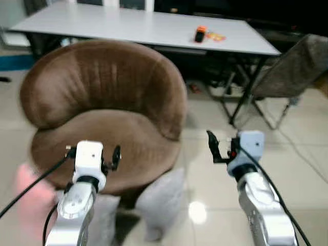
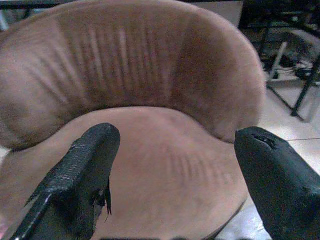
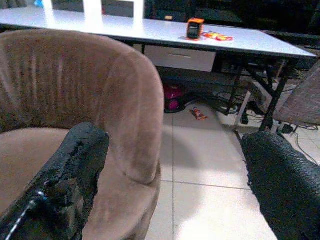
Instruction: Move the pillow to the sofa from floor
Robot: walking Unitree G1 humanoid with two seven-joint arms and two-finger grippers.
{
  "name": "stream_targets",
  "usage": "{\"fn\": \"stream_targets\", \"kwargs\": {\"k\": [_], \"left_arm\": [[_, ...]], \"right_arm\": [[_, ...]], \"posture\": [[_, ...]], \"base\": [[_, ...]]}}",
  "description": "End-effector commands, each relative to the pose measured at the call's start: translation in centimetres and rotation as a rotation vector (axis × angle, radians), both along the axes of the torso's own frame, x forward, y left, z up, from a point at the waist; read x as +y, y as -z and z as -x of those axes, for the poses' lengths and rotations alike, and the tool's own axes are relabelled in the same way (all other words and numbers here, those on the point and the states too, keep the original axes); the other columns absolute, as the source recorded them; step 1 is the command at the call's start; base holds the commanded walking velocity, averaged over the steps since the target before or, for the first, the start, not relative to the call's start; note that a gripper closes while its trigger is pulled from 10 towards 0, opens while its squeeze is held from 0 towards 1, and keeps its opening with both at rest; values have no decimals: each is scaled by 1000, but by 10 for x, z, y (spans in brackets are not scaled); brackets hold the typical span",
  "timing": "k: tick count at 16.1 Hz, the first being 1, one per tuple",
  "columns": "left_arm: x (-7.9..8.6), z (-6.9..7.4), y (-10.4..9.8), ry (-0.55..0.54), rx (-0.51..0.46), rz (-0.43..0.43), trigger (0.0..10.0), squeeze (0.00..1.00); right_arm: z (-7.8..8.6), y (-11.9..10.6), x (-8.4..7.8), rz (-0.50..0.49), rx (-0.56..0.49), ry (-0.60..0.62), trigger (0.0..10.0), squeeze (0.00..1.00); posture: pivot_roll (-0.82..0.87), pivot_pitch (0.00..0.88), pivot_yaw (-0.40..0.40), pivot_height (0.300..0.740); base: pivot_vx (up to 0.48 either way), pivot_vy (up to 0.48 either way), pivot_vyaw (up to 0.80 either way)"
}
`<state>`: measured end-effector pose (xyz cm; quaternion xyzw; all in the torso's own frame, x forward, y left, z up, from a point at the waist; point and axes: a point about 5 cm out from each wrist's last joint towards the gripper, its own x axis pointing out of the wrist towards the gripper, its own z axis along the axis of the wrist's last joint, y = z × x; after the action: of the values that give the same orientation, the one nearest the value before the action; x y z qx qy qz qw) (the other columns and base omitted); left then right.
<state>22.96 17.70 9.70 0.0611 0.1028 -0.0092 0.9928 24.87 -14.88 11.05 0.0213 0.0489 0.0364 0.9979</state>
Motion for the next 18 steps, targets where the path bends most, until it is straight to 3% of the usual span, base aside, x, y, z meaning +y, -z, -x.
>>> {"fn": "stream_targets", "kwargs": {"k": [1, 2, 4, 9, 18], "left_arm": [[-8, -1, -4, 19, -21, 5, 10000, 0], [-8, -1, -4, 19, -26, 9, 10000, 0], [-8, -1, -4, 19, -32, -8, 10000, 0], [-8, 0, -4, 19, -33, -18, 10000, 0], [-6, 1, -4, 20, -40, -27, 10000, 0]], "right_arm": [[2, 4, -9, 9, 29, 30, 10000, 0], [3, 4, -9, 3, 27, 25, 10000, 0], [3, 4, -10, 86, 3, 33, 10000, 0], [1, 7, -10, 45, 18, 24, 10000, 0], [-3, -5, -14, 96, -53, 45, 10000, 0]], "posture": [[9, 0, -66, 740], [9, 0, -66, 740], [13, 0, -72, 740], [16, 0, -77, 740], [18, 0, -85, 740]], "base": [[0, 0, 0], [0, 0, 0], [0, 0, 0], [0, -415, 608], [0, -442, 0]]}}
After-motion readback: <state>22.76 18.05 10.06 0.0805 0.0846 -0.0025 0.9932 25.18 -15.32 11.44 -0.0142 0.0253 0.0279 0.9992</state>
